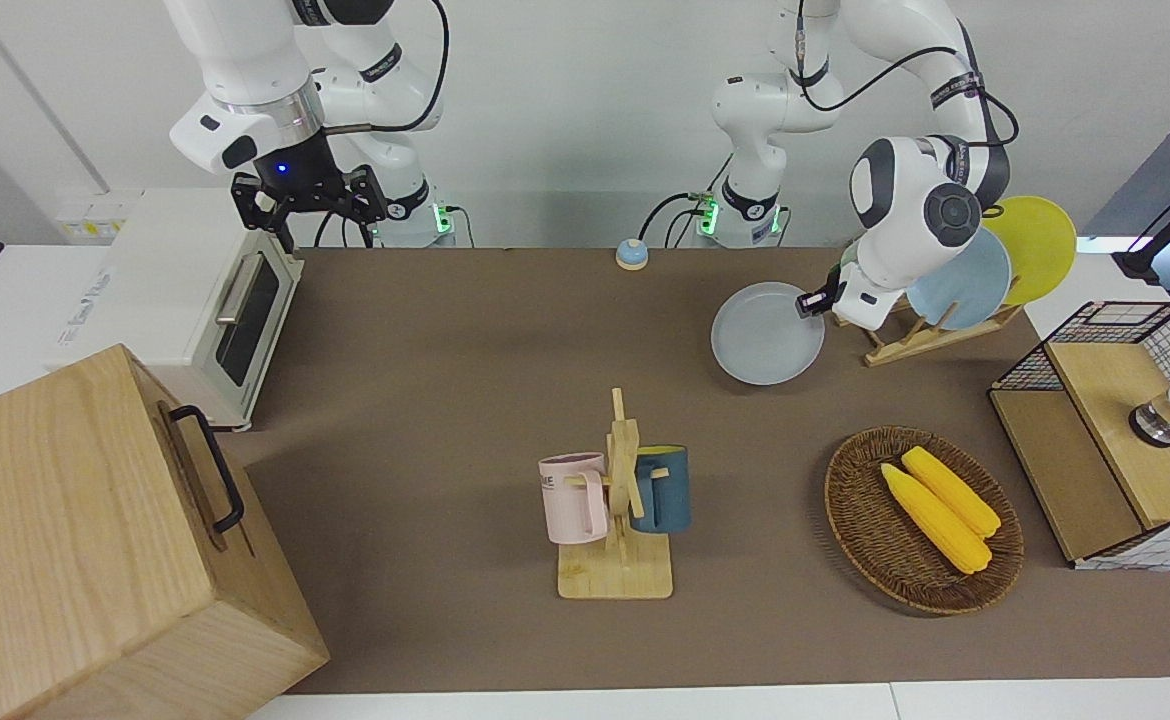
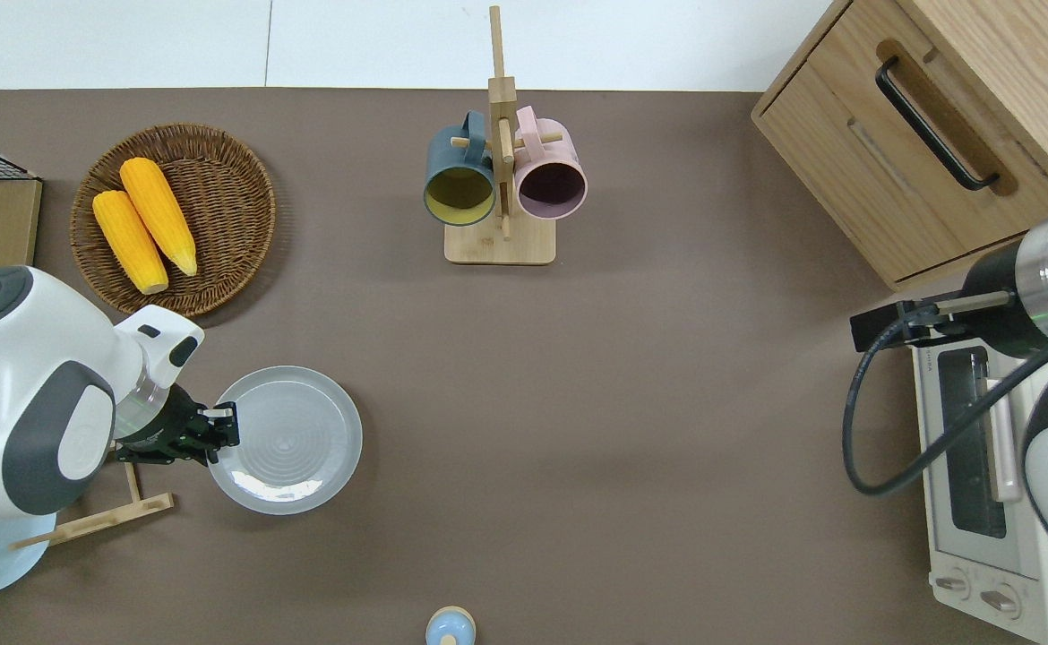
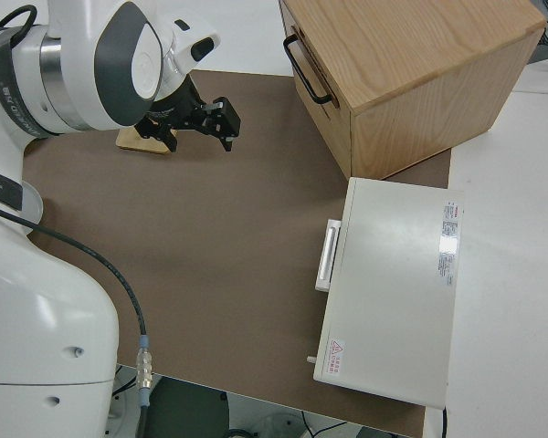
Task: Pick gray plate from table and place it on lower plate rack with left arm
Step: 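Lift the gray plate with the left gripper and tilt it upright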
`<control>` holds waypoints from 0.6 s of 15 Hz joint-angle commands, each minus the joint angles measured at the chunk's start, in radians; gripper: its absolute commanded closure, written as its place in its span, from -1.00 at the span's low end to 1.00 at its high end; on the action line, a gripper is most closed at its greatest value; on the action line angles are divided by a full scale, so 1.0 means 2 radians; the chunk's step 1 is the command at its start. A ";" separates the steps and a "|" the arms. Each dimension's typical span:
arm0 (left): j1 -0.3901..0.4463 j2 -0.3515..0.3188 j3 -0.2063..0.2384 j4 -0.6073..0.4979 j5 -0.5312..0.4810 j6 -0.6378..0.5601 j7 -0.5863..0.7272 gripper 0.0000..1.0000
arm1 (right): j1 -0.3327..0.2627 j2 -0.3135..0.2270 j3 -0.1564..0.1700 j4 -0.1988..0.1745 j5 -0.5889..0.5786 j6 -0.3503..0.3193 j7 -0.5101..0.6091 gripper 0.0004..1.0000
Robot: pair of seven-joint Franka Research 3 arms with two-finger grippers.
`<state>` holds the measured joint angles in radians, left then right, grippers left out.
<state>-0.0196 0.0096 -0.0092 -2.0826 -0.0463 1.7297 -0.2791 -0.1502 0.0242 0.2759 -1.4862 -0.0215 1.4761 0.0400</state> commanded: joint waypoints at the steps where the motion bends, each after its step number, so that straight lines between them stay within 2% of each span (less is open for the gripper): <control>1: -0.004 -0.009 0.004 0.020 0.052 -0.023 0.002 1.00 | -0.009 -0.001 0.009 0.004 -0.001 -0.007 0.006 -0.97; 4: -0.004 -0.016 0.004 0.036 0.065 -0.040 0.000 1.00 | -0.009 -0.001 0.009 0.004 -0.001 -0.007 0.006 -0.97; 9: -0.008 -0.016 0.000 0.054 0.141 -0.071 -0.035 1.00 | -0.009 -0.001 0.009 0.004 -0.001 -0.007 0.006 -0.97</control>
<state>-0.0206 -0.0196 -0.0083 -2.0020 0.1471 1.6473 -0.3004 -0.1502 0.0242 0.2759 -1.4862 -0.0215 1.4761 0.0400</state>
